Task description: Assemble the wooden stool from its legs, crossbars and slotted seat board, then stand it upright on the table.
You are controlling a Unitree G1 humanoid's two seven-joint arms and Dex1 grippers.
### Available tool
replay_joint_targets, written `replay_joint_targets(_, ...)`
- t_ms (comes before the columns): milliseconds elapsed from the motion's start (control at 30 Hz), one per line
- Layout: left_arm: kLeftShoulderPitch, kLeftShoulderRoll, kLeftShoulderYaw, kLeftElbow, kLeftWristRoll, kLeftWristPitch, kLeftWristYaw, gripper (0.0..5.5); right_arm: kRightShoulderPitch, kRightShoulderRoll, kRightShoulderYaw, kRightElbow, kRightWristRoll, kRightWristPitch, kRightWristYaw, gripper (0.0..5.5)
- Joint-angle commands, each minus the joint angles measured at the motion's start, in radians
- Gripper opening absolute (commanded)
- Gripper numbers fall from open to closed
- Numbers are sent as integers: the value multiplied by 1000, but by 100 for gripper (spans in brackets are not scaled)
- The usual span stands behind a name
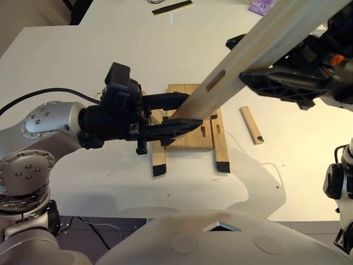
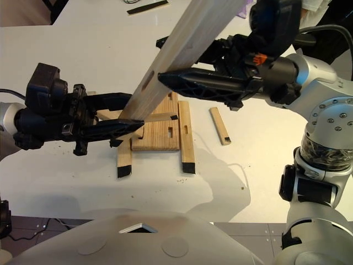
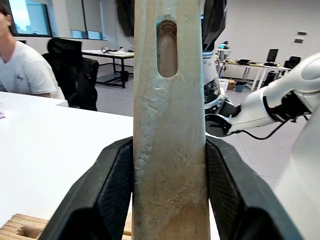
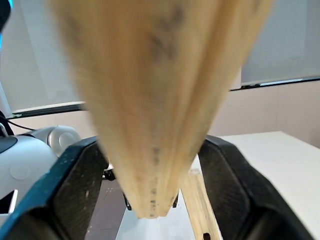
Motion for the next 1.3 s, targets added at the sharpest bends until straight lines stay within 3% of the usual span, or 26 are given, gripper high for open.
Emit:
replay_joint_targets(33, -11, 30, -12, 1, -4, 8, -29, 200, -10, 0, 47, -31, -58, -18, 40, 309)
replay_joint_targets(100, -8, 33, -13, 4, 1, 6, -35, 200, 0, -7, 61, -42, -84, -24, 68, 309)
replay_joint_targets(333, 11, 56, -12, 25, 15, 10, -69, 200, 16, -23, 58, -50, -111, -31, 122, 200)
replay_joint_targets(567, 16, 64, -14, 50, 18, 25, -67, 200, 36, -33, 66, -57, -143, -43, 159, 200)
replay_joint_targets(600, 3, 57, -19, 60, 19, 25, -50, 237, 39, -32, 65, -56, -147, -47, 157, 200)
replay_joint_targets(700, -29, 38, -9, 67, -34, 13, -19, 267, 33, -19, 54, -39, -149, -58, 137, 200)
replay_joint_targets(900, -125, 26, 71, 131, -458, -69, 197, 378, -24, 20, -22, 76, -71, -57, 51, 200)
replay_joint_targets(967, -140, 36, 87, 157, -510, -86, 255, 382, -48, 13, -58, 113, -43, -57, 32, 200)
replay_joint_targets(1133, -70, 82, 133, 283, -202, -102, 228, 382, -40, -112, 2, 211, -377, -190, 107, 200)
replay_joint_targets(1300, 174, 137, 68, 352, 292, -265, -12, 382, 25, -111, 78, 272, -636, -354, 128, 200)
